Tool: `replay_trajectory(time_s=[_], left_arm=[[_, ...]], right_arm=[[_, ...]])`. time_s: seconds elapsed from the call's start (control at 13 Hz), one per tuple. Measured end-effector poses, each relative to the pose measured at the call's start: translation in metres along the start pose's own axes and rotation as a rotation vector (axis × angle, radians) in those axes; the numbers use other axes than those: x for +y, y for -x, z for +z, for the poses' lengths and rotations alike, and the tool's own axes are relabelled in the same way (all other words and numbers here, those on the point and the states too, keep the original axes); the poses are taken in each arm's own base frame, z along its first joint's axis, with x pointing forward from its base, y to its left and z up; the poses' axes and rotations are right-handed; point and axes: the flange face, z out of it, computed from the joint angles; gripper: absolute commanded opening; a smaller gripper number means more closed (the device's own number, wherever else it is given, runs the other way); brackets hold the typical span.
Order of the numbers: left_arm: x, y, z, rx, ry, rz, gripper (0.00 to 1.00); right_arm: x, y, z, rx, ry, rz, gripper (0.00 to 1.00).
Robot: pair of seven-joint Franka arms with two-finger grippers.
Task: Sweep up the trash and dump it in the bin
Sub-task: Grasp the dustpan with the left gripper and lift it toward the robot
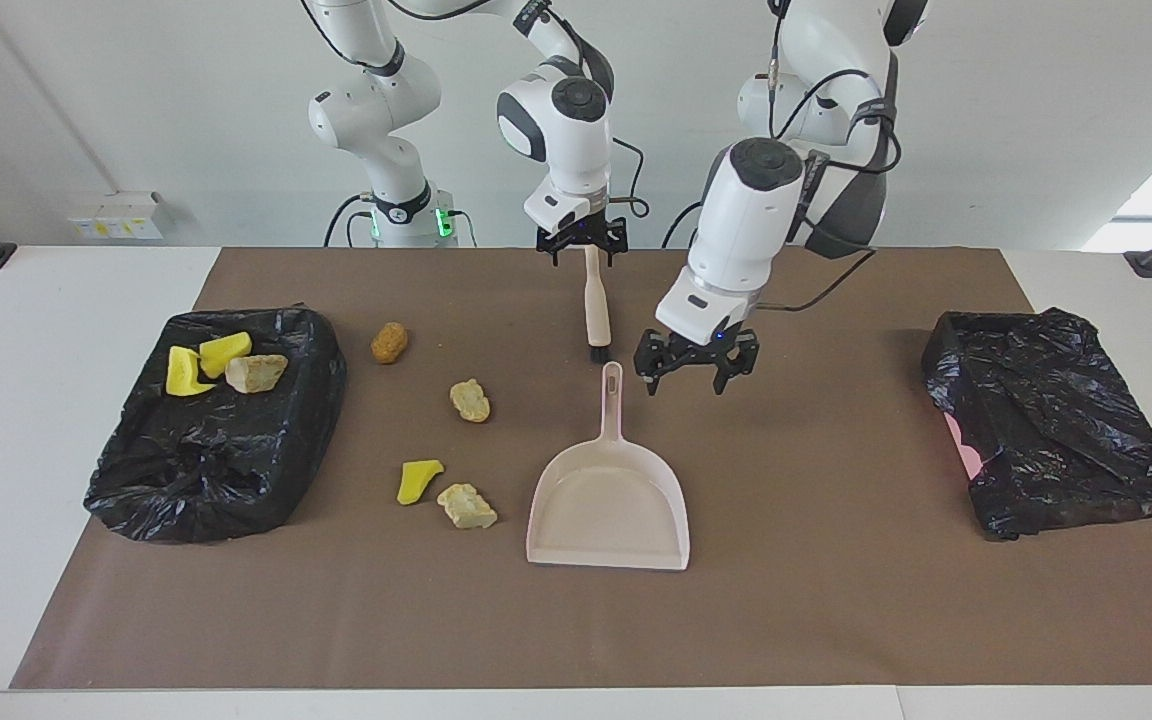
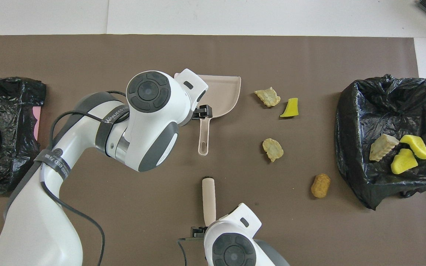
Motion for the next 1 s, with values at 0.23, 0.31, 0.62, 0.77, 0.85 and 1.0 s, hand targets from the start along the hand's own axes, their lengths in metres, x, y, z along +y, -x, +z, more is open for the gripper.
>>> replay_trajectory(time_s=[0.23,0.31,0.62,0.77,0.85,1.0], left_arm=[[0.010,0.008,0.016,-0.013,0.002,0.001,1.00],[0.020,0.018,0.028,-0.030,-0.005,0.004,1.00],[0.037,0.043,0.064,-0.076,-0.028,0.029,1.00],[0.035,0.045,0.068,-0.084,-0.035,0.029,0.86],[0.035,0.045,0.068,-0.087,-0.036,0.029,0.70],[0.034,0.045,0.066,-0.086,-0.037,0.027,0.39]], right_arm=[[-0.001,0.020,0.029,0.011,-0.002,0.023,1.00],[-0.003,0.025,0.036,0.004,0.008,0.026,1.00],[-0.007,0.027,0.047,-0.001,0.013,0.024,0.61],[-0.007,0.027,0.048,-0.003,0.014,0.024,0.42],[-0.007,0.027,0.049,-0.004,0.015,0.024,0.33],[-0.007,0.027,0.052,-0.008,0.020,0.024,0.00]])
